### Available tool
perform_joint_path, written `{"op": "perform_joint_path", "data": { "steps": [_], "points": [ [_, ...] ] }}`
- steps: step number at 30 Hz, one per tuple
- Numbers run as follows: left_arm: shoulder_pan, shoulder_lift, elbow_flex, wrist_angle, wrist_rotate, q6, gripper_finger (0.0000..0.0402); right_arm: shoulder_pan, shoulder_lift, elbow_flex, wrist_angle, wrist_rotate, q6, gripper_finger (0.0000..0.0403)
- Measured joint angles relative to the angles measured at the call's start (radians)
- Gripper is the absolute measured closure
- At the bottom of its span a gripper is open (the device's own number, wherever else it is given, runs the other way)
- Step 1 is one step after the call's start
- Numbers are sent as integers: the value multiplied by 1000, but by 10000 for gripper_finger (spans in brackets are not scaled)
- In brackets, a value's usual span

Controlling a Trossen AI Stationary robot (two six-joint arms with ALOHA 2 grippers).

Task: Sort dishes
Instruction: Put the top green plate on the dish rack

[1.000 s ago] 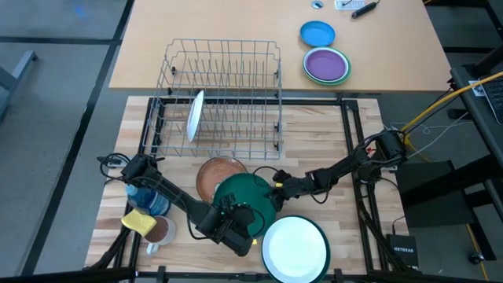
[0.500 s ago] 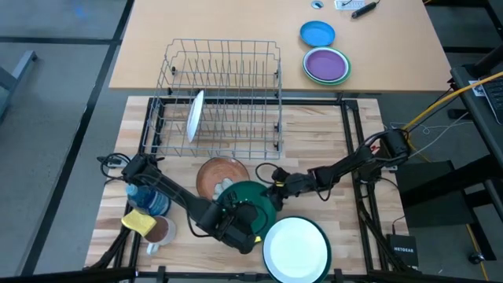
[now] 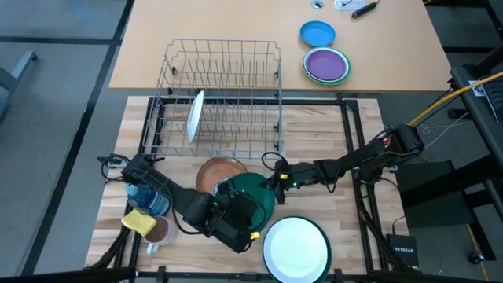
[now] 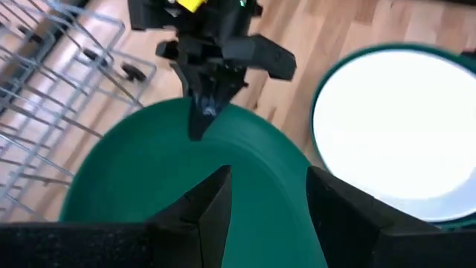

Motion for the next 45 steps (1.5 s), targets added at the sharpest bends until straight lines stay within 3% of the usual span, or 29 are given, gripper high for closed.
{"op": "perform_joint_path", "data": {
  "steps": [6,10,22,32,45],
  "points": [
    [-35,-1,98,-30,-108,-51,240,1,-79,0,4,-15,-92,383],
    [-77,-46,86,-4,-182,-75,240,1,-141,1,8,-7,-183,386],
    [-229,-90,86,1,-535,-199,240,1,-330,2,10,61,-433,385],
    [-298,-90,86,1,-548,-609,240,1,-496,2,13,259,-783,385],
    [-306,-71,78,6,-543,-1027,240,2,-568,3,133,491,-1595,384]
  ]
}}
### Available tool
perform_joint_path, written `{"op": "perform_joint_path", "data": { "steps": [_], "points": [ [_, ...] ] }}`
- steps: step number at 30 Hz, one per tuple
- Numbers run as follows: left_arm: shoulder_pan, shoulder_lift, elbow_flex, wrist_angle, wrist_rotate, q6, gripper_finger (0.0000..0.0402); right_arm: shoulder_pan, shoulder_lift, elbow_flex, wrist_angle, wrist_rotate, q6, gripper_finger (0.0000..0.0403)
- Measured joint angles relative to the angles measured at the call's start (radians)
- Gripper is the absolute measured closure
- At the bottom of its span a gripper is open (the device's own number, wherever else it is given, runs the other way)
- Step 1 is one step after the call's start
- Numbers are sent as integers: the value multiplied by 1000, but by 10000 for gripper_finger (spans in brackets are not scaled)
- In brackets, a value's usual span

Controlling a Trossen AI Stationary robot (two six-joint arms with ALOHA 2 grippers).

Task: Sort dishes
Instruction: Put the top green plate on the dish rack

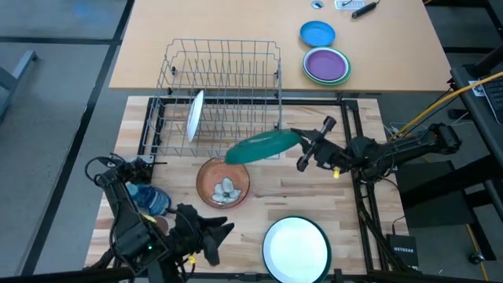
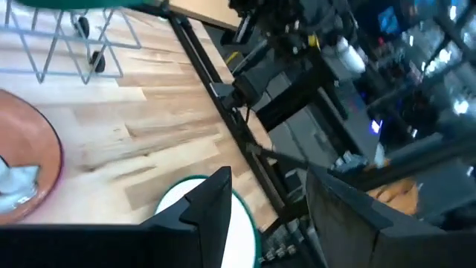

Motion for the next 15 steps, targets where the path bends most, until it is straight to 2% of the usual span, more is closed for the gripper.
{"op": "perform_joint_path", "data": {
  "steps": [8,11,15],
  "points": [
    [83,0,-40,-6,-42,-147,240,0,1,0,65,50,-509,384],
    [127,1,-41,-4,-54,-155,240,0,1,0,102,47,-656,384],
    [184,0,-41,-1,-129,-167,240,0,1,0,164,46,-776,384]
  ]
}}
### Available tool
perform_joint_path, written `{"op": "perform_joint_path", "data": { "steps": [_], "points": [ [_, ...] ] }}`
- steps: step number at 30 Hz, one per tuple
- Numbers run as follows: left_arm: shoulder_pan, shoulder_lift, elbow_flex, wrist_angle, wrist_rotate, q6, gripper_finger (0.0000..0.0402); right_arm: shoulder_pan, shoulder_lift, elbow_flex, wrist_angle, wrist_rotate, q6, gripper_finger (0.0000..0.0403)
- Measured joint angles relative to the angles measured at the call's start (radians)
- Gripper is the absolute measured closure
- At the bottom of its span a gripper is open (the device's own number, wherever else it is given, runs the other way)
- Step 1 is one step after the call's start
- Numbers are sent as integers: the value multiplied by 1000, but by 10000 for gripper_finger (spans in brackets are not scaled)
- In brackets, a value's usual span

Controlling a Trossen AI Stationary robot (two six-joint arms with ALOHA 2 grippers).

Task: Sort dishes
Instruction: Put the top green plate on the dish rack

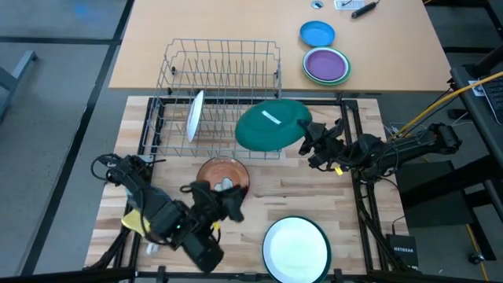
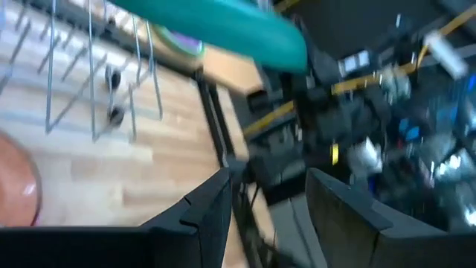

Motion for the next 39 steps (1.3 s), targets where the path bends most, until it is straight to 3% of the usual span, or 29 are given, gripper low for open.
{"op": "perform_joint_path", "data": {
  "steps": [18,22,32,39],
  "points": [
    [247,0,0,5,-19,-30,240,0,0,0,243,-28,-435,384],
    [263,0,0,17,-44,-30,240,0,0,0,306,-28,-447,384],
    [263,0,0,57,-229,-43,240,0,0,0,354,-83,-393,384],
    [285,0,0,58,-238,-94,240,0,4,0,390,-117,-368,384]
  ]
}}
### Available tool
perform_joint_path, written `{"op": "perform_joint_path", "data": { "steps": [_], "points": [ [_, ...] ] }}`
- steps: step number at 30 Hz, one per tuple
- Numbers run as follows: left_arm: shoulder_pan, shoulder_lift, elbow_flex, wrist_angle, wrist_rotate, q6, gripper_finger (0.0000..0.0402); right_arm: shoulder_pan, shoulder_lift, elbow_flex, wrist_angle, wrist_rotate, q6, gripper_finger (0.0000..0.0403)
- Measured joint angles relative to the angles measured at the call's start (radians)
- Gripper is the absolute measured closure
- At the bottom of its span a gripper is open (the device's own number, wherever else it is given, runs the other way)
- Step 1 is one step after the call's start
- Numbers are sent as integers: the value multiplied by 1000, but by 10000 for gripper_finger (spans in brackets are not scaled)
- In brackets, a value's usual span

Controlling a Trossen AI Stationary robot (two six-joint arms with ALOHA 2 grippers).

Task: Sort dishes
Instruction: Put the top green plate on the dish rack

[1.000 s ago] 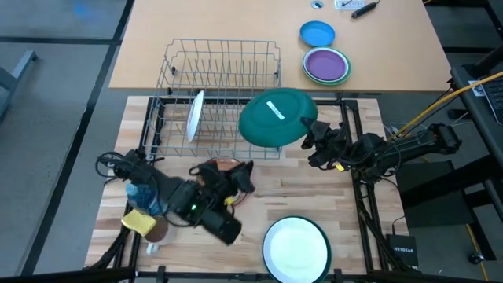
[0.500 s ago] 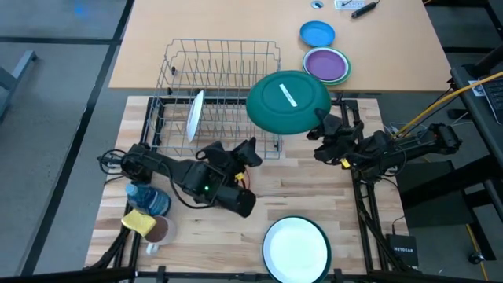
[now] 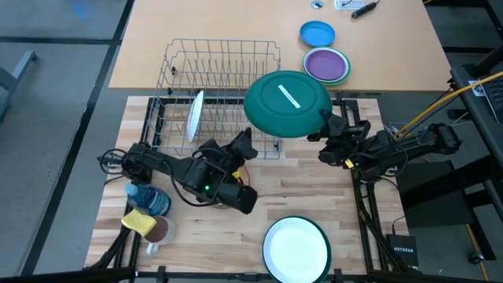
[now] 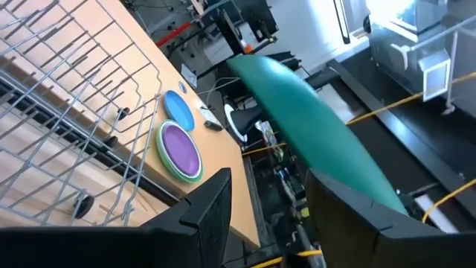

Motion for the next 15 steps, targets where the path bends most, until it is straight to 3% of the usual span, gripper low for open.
{"op": "perform_joint_path", "data": {
  "steps": [11,15],
  "points": [
    [14,0,0,56,0,-14,240,0,11,0,0,2,50,384],
    [-5,0,0,80,0,7,240,0,12,0,-5,58,50,384]
  ]
}}
